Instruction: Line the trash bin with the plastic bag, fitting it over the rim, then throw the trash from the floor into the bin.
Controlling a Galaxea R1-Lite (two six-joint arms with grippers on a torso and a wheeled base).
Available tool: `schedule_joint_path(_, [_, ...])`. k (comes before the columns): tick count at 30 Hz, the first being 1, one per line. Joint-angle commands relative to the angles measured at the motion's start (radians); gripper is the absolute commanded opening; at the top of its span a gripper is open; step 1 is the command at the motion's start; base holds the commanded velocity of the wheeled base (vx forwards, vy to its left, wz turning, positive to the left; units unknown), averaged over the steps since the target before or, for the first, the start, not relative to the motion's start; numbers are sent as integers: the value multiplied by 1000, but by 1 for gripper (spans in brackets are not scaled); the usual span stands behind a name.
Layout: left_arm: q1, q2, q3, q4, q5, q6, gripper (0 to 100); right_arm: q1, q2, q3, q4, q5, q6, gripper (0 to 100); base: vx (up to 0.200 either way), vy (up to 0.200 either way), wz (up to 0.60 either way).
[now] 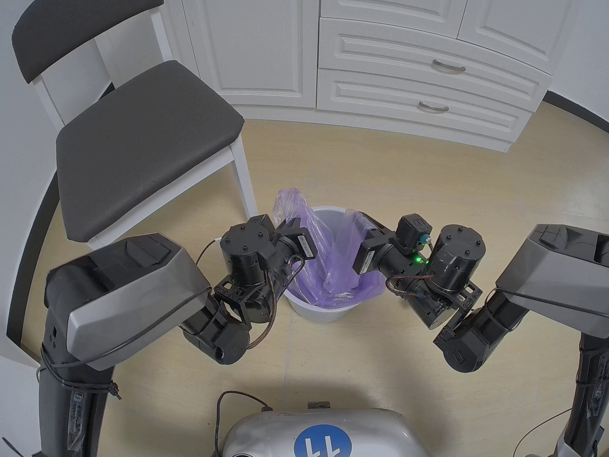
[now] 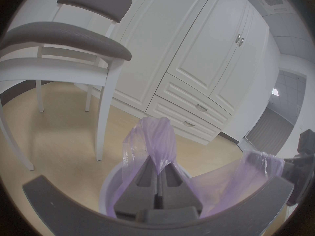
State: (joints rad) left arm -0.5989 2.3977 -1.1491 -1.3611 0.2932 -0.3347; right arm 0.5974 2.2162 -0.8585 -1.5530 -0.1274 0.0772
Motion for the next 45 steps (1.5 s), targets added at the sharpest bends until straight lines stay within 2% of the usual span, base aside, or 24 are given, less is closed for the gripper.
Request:
schedule_joint_path(1, [13, 23, -3, 0, -2, 0, 0, -8, 23, -16, -18, 0, -1, 0, 0, 0, 0])
schedule_joint_path(13, [54, 31, 11, 66, -6, 11, 0, -80, 71, -42, -18, 9, -5, 0, 0, 0, 0])
schedule_joint_path(16, [70, 11, 35, 99, -6, 23, 0, -108, 94, -39, -18, 29, -28, 0, 0, 0, 0])
schedule_joint_path(21, [87, -31, 52, 126, -8, 31, 0, -165, 102, -40, -18, 48, -96, 0, 0, 0, 0])
schedule_joint_path(23, [97, -64, 68, 143, -9, 32, 0, -215, 102, -37, -18, 58, -162, 0, 0, 0, 0])
schedule_joint_path(29, [122, -106, 100, 158, -17, 83, 0, -285, 105, -34, -18, 60, -264, 0, 0, 0, 0])
schedule_joint_path(33, [133, -100, 118, 157, -17, 135, 0, -309, 123, -28, -18, 60, -323, 0, 0, 0, 0])
schedule_joint_path(35, [140, -94, 137, 160, -17, 181, 0, -326, 142, -25, -18, 60, -379, 0, 0, 0, 0])
schedule_joint_path(45, [171, -86, 147, 161, -14, 252, 0, -370, 149, 47, -18, 60, -505, 0, 0, 0, 0])
